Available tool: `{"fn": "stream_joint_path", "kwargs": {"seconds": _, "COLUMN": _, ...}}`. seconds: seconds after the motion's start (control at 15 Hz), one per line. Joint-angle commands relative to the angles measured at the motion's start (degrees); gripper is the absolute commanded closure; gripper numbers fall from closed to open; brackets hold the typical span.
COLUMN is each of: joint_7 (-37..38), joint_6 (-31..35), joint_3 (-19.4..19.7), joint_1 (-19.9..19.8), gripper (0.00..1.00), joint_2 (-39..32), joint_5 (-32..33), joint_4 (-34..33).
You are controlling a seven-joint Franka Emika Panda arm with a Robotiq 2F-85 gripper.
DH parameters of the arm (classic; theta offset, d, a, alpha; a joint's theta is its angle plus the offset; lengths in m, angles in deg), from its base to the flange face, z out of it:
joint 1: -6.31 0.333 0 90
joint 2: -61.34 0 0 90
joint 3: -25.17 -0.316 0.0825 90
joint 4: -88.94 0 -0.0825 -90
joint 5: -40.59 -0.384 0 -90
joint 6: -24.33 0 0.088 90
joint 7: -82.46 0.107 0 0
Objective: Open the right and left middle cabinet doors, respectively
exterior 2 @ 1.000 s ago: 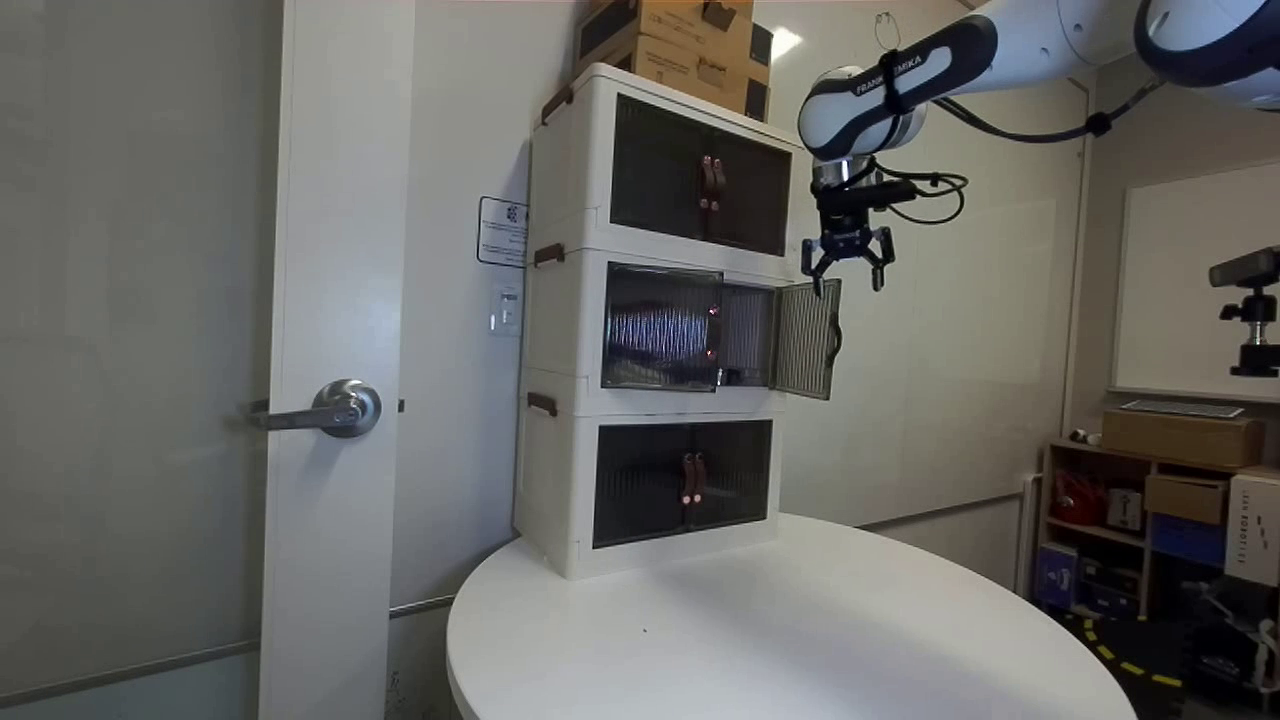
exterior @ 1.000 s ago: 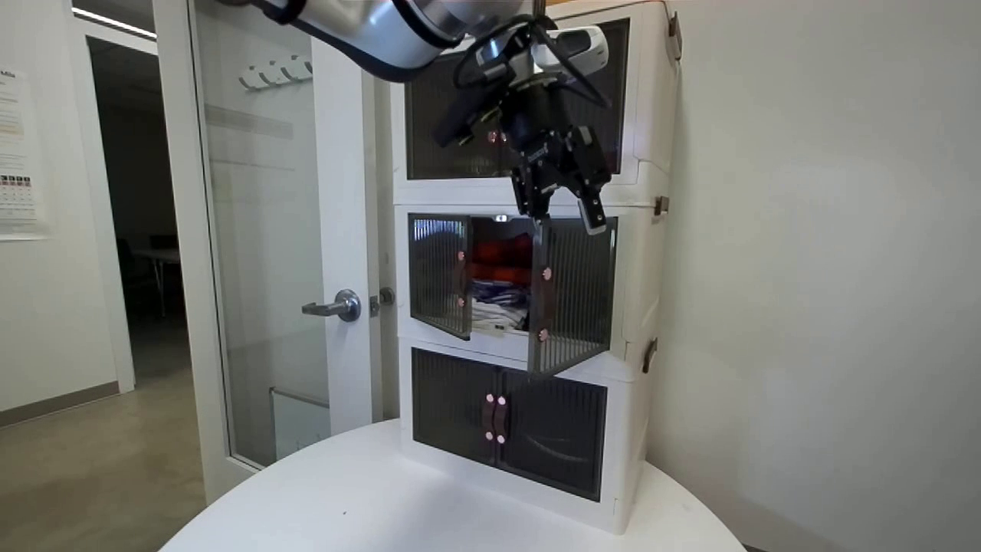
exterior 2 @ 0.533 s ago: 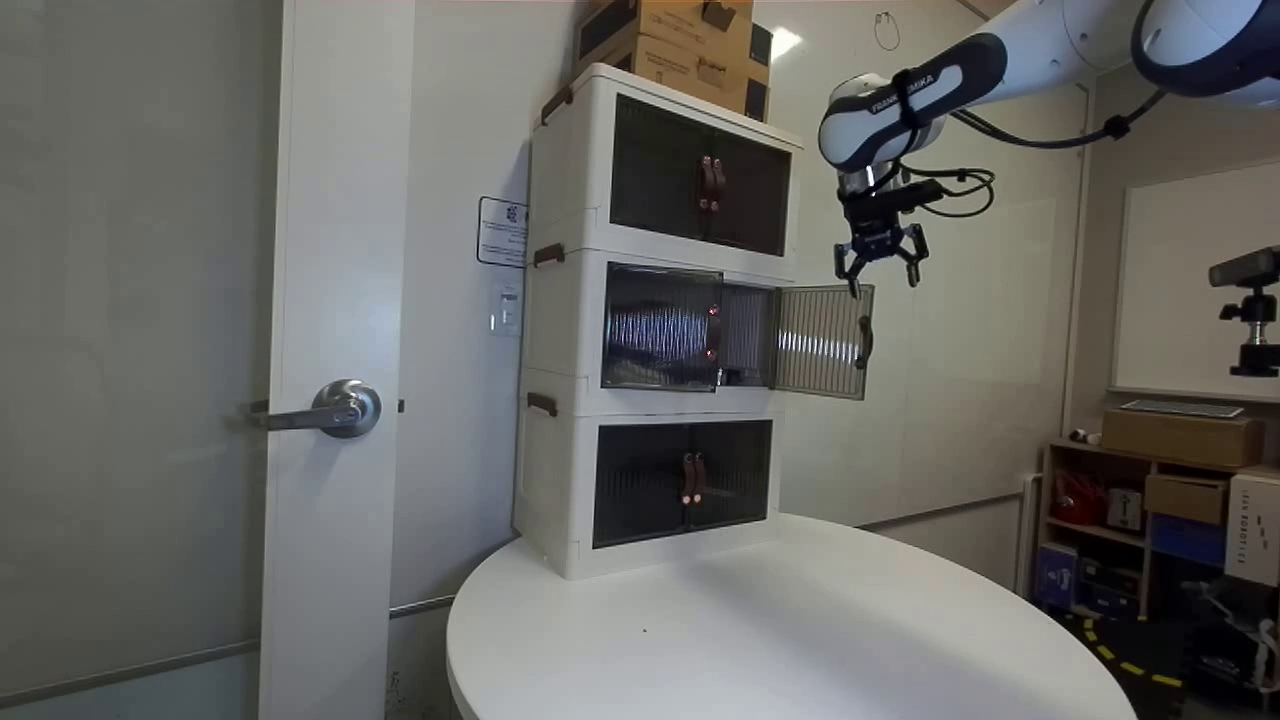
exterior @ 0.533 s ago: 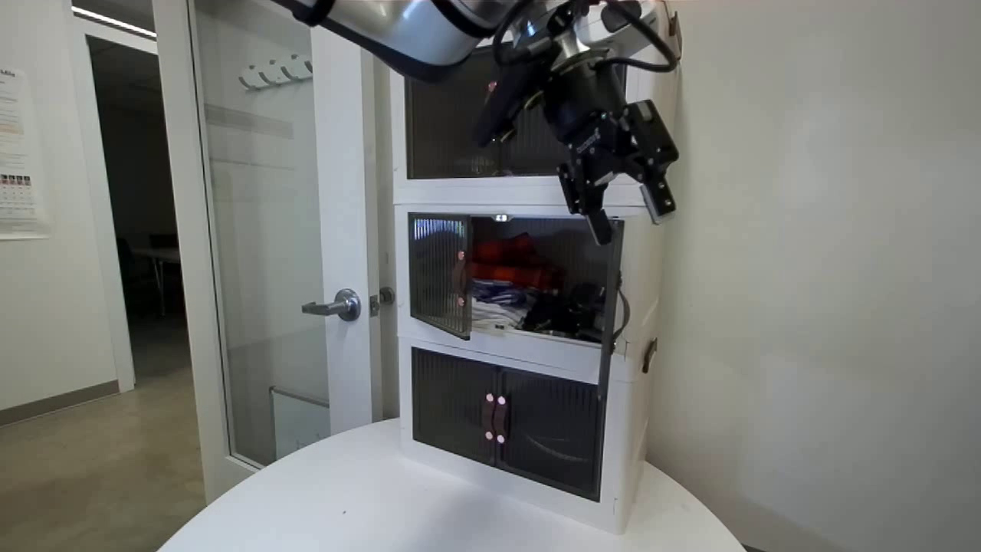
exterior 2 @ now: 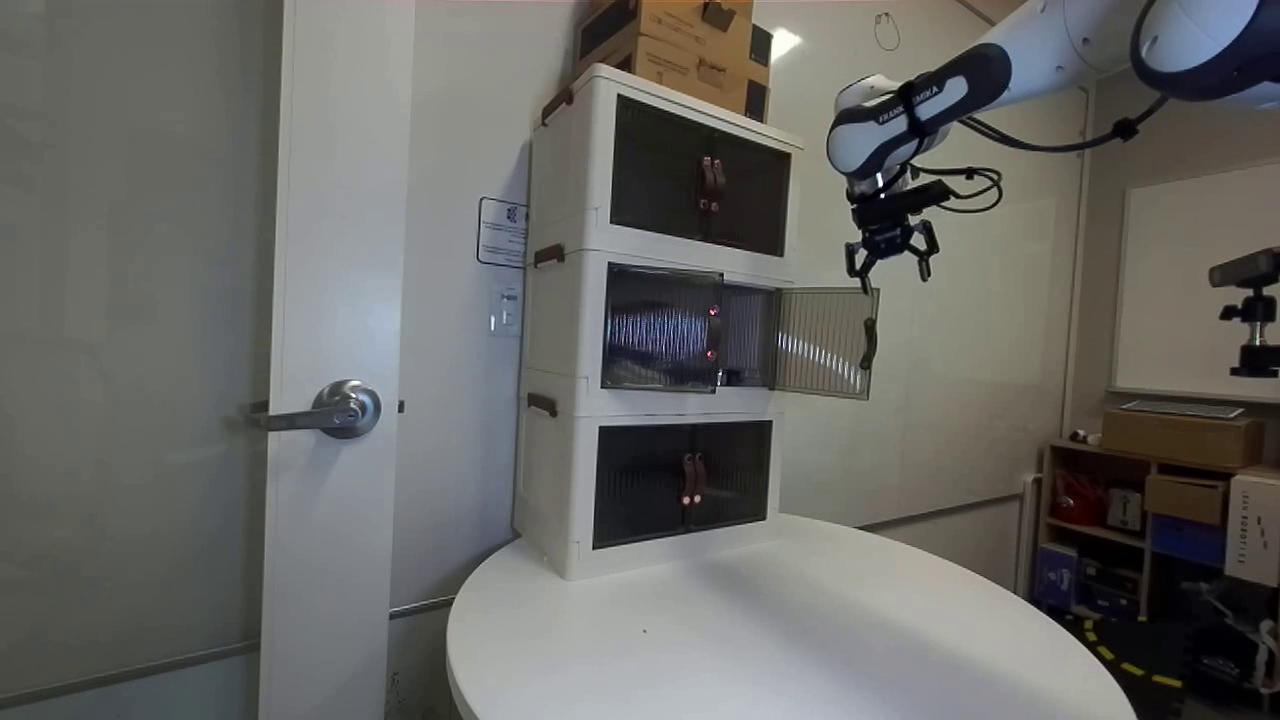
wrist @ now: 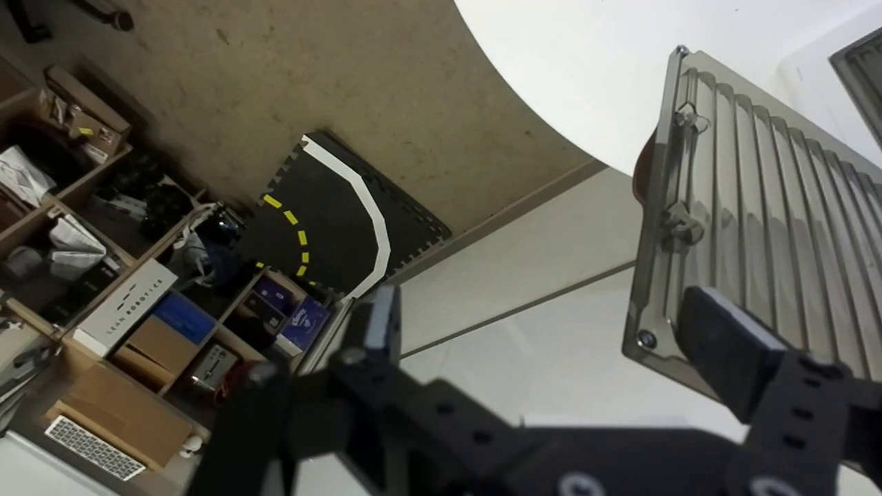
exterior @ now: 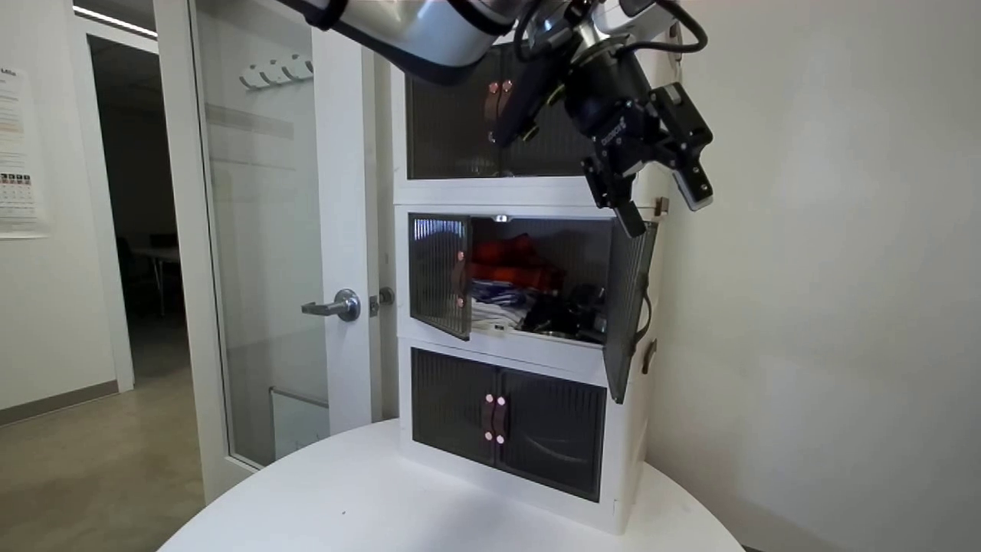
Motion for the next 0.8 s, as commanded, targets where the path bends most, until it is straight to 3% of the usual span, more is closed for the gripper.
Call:
{"fn": "stream_joint_path", "kwargs": {"seconds": 0.0, "joint_7": 0.2, "joint_6": 6.1, "joint_3": -0.7, "joint_1": 0.7, "gripper": 0.0, "joint_2": 3.6, "joint_5": 0.2, "joint_4": 2.2}}
{"fn": "stream_joint_path", "kwargs": {"seconds": 0.33, "joint_7": -1.3, "joint_6": 18.5, "joint_3": -1.8, "joint_1": 3.0, "gripper": 0.0, "joint_2": 10.3, "joint_5": 1.5, "joint_4": 5.7}}
{"fn": "stream_joint_path", "kwargs": {"seconds": 0.53, "joint_7": -5.3, "joint_6": 23.1, "joint_3": -3.9, "joint_1": 2.9, "gripper": 0.0, "joint_2": 13.1, "joint_5": -1.3, "joint_4": 7.4}}
{"fn": "stream_joint_path", "kwargs": {"seconds": 0.73, "joint_7": -13.8, "joint_6": 26.9, "joint_3": -6.8, "joint_1": 1.6, "gripper": 0.0, "joint_2": 15.0, "joint_5": -7.3, "joint_4": 9.4}}
